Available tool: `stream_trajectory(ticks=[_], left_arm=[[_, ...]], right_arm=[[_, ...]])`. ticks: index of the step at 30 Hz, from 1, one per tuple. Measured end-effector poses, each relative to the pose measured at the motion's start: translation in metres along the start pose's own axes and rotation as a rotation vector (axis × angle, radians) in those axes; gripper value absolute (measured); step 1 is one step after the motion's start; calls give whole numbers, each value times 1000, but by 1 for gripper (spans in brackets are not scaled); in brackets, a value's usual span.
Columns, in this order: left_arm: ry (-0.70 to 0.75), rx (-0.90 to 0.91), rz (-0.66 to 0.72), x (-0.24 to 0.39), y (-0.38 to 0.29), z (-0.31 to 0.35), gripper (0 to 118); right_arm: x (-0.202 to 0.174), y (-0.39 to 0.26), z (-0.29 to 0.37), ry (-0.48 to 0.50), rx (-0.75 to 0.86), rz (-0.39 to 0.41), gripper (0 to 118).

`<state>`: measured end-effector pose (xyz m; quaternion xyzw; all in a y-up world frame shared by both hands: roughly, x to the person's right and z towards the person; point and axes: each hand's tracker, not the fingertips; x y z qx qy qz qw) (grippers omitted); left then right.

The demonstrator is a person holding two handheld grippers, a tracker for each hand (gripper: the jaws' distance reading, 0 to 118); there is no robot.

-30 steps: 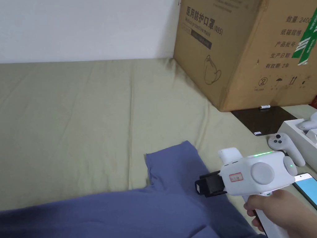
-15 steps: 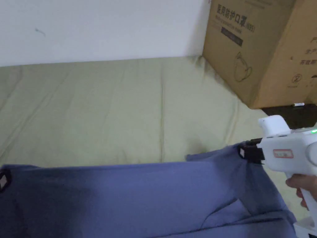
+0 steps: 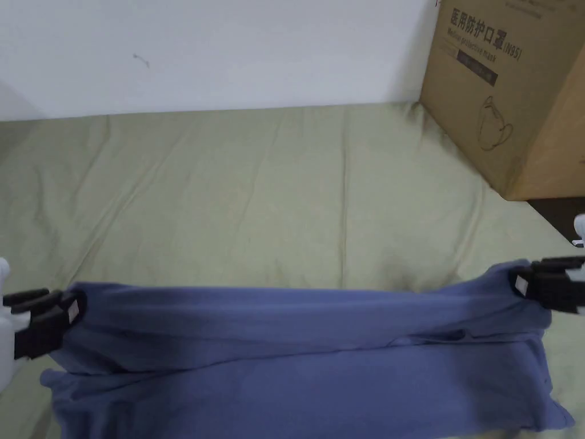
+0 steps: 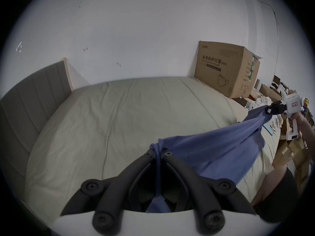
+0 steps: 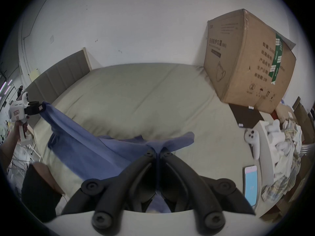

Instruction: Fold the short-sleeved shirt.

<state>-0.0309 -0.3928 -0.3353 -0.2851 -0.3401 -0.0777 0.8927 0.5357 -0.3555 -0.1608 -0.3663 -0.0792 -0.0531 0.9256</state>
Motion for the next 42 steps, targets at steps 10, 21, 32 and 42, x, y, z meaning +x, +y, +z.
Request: stream_trajectory(ticks=[10,21,32,42], left_arm=[[-35,-274,5,7,-119,-22,4],[-165,-49,283,-22,-114,56,109],[-408,12,590,-114,-102,116,0],[-541,-377,647,-155,-131,-27,52]], right_arm=[[-17,-184,-14,-57,-179,63,2],[-48,-187,61,-154,165,69,93],[-183,-158,156,98,365,173,0],[-222,-146,140,150,290,151,0]])
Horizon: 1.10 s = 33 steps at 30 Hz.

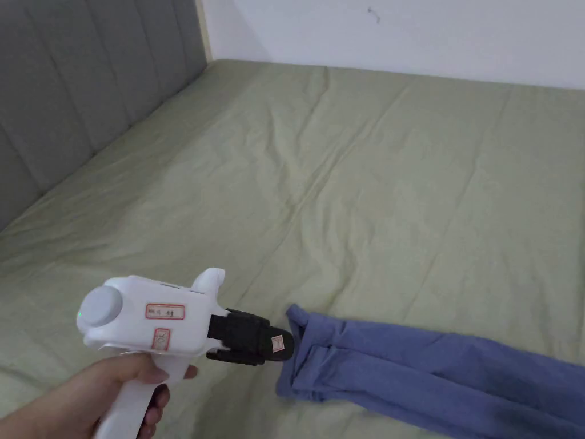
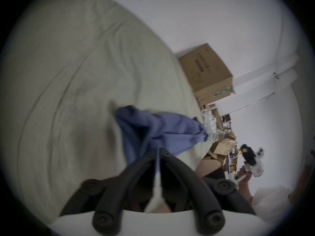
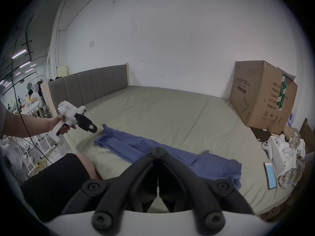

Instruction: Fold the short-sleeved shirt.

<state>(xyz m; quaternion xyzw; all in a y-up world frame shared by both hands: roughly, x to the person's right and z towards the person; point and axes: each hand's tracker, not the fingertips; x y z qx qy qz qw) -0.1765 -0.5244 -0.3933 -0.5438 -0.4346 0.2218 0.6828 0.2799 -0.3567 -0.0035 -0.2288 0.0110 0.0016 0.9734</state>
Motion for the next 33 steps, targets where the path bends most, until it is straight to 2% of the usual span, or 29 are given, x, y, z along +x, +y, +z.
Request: stream_trajectory(ticks=[1,3,4,5,12,13,14,15,17,19,22,25,27,29,33], left_arm=[[45,-12,5,-7,4,-5,73],[53,-70,12,-20,7,-15,74],[-43,-61,38,-23,8,-15,74],[-66,-38,66,-23,10,-17,75],[-92,-12,60,-1,8,-54,77],[-108,-18,60,2,7,-60,69],[-94,-23,33,0,10,-64,45],[-45,-23,-21,3,10,-72,7],[61,-24,-39,8,6,-85,7],[-70,-61,-7,16,3,-86,7],[27,-44,-105,29,6,-72,7],[76,46,-95,34,13,-40,6],[43,37,-64,32,22,-12,6],[193,52,-173,41,29,13,6],[338,34,-73,33,46,67,6]], right_arm=[[0,1,-1,-3,-4,1,0],[-3,3,-1,-6,-17,6,0],[-4,3,-1,-14,-20,13,0],[-3,2,-3,-22,-29,21,0],[0,-1,-14,-4,-56,-26,0],[-1,0,-15,5,-52,-23,0],[-2,1,-16,12,-49,-18,0],[-3,2,-16,15,-46,-14,0],[-3,2,-16,24,-41,-14,0],[-3,2,-14,25,-34,-18,0],[1,1,-9,20,-27,-27,0],[3,1,-2,2,-24,-34,0],[4,2,4,-1,-18,-36,0],[3,3,10,0,-8,-22,0],[0,7,23,-4,20,4,0]])
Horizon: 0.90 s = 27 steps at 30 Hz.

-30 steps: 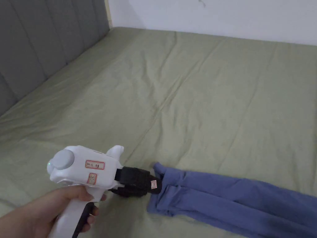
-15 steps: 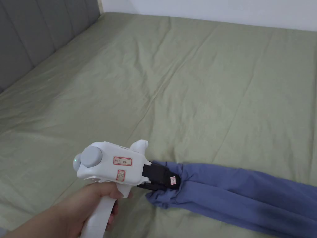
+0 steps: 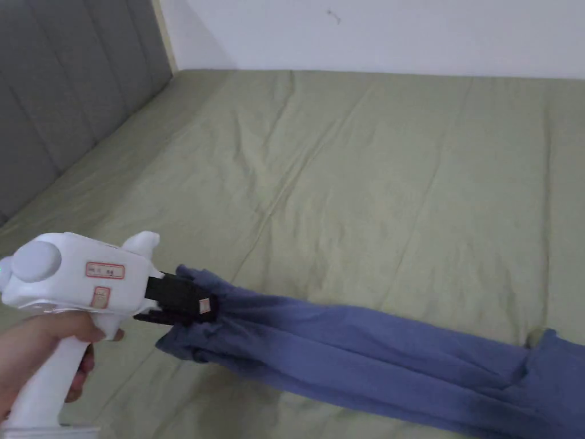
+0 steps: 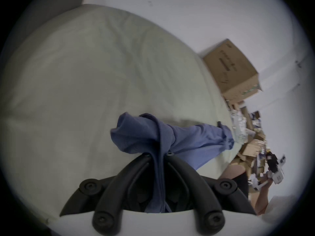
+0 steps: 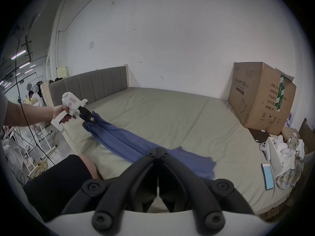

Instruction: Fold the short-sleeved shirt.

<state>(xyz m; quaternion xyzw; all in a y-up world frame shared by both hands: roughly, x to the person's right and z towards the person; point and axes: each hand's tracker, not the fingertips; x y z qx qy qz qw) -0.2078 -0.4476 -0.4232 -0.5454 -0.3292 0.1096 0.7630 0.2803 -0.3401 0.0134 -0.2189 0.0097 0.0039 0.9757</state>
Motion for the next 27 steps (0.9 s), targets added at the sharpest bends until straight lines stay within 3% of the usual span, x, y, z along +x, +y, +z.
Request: stream_trajectory(ticks=[1,4,9,15,20,22,24,27], left_arm=[[82,3,-26,-2,5,13,6],[129,-45,12,16,8,36,6],[21,-43,-60,117,17,19,6],[-71,-179,-135,214,17,-110,6],[113,-340,-193,230,0,-218,7],[113,-310,-169,233,-5,-232,21],[49,-255,-177,246,-4,-223,51],[-119,-246,-212,253,0,-180,55]], right_arm=[[1,0,4,1,10,-3,0],[3,0,12,-2,20,-14,0],[4,-3,16,1,21,-24,0],[9,-7,33,-9,49,-7,0],[26,-12,58,-79,64,-26,0],[32,-15,62,-104,55,-32,0],[37,-18,63,-117,43,-44,0],[39,-19,58,-117,28,-51,0]])
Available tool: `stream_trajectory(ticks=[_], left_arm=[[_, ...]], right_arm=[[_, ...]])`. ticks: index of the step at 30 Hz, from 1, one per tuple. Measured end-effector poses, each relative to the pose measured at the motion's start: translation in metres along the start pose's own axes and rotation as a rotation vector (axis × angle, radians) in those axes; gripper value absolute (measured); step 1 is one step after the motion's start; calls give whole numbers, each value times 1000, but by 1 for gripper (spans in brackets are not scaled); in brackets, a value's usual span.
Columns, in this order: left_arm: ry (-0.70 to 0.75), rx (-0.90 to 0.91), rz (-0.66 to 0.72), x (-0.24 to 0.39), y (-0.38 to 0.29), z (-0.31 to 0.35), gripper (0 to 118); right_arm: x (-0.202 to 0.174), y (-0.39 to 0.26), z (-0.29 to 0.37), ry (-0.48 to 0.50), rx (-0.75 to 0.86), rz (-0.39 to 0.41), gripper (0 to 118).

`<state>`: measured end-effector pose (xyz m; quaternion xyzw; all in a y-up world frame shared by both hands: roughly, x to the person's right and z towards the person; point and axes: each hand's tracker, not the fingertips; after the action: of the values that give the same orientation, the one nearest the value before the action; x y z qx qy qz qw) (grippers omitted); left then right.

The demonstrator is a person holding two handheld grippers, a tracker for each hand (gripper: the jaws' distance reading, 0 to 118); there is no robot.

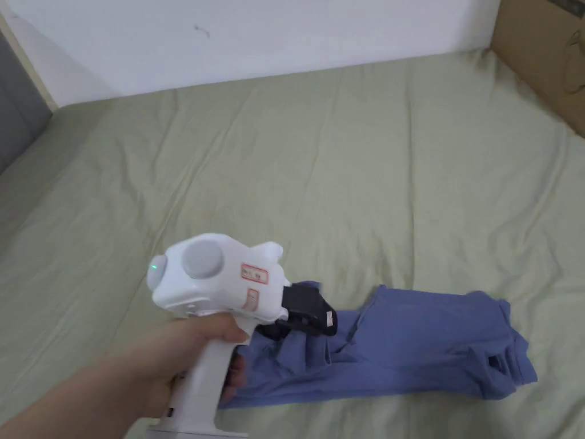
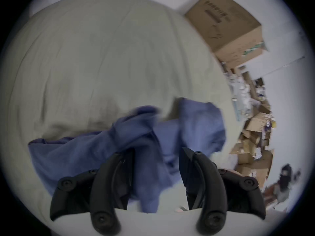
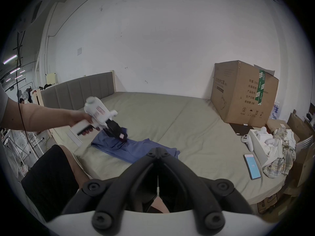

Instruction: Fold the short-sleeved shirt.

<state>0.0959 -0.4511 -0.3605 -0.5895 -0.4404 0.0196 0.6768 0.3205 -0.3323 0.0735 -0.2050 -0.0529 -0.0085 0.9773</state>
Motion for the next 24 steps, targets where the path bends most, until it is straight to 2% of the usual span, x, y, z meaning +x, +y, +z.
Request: stream_trajectory(ticks=[2,6,7,9,10,16,17,19,21,22,24], left_arm=[[-19,62,33,-10,-5,44,55],[170,178,131,-43,-16,92,54],[178,185,131,-49,-19,93,46],[247,183,171,-54,-25,80,0],[265,171,183,-50,-26,69,0],[143,39,45,0,-26,-28,0],[148,23,35,12,-27,-45,0],[271,-20,-88,32,-27,-66,0],[308,-25,-200,44,-28,-68,0],[281,-22,-184,53,-30,-57,0],[75,2,-115,43,-29,-20,0]], right_arm=[[-3,1,-1,15,3,4,0],[-12,1,-6,61,2,15,0],[-14,1,-8,69,1,20,0],[-18,0,-10,80,-6,28,0],[-19,0,-11,83,-10,34,0],[-19,-3,-4,65,-26,46,0],[-19,-3,-2,57,-28,44,0],[-19,-2,0,49,-31,45,0],[-21,-2,2,41,-33,48,0],[-21,-2,2,43,-34,49,0],[-25,-3,0,45,-40,54,0]])
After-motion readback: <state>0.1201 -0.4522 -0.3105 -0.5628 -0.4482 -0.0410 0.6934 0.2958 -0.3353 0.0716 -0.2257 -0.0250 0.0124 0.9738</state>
